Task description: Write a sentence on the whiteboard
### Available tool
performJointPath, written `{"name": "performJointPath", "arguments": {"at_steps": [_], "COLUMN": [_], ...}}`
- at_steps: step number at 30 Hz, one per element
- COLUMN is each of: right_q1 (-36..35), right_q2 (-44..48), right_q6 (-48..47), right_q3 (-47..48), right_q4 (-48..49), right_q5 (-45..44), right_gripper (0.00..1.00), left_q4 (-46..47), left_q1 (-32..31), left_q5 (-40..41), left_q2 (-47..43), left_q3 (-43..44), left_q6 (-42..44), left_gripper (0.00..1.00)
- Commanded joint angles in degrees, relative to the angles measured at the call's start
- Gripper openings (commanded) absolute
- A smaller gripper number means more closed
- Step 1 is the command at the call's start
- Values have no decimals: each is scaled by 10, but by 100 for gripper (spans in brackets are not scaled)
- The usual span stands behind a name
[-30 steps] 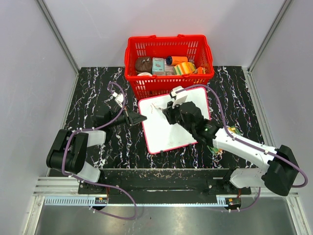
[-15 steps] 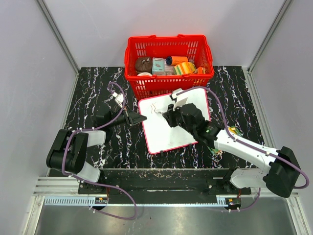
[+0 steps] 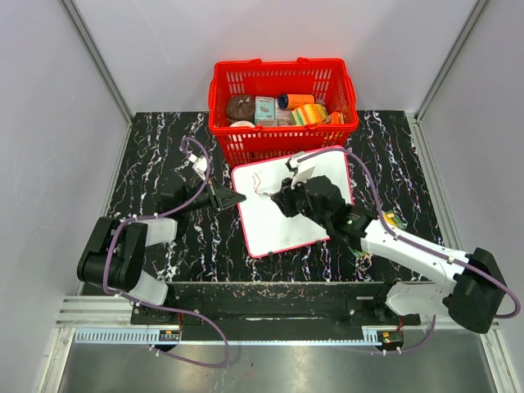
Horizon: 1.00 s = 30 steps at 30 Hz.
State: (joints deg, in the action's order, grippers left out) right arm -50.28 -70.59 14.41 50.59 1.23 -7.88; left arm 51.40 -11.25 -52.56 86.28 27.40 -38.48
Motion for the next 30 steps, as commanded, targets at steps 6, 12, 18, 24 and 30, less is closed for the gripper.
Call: {"name": "performJointPath", "arguments": {"at_steps": [6,12,18,24,30], "right_q1": [-3,-3,-3,-3,-3], "right_q2": [46,26,21,12,14], "right_q6": [-19,-39,-60,-55,-47], "right_q3": [17,38,43,45,36], "right_q4": [42,28,29,29,21], "right_q5": [-43,-87,-108,-87,-81], "right_gripper": [0,0,0,0,0], "left_q4": [-6,-8,-12,-19,-21], "left_q1": [-11,-11,-12,-12,-13], "left_q5": [10,10,11,12,14], "left_q2": [-11,-12,-11,-15,-14], "left_q3": [10,11,12,13,12], "left_q6": [86,86,89,94,95], "left_gripper": [0,0,0,0,0]}}
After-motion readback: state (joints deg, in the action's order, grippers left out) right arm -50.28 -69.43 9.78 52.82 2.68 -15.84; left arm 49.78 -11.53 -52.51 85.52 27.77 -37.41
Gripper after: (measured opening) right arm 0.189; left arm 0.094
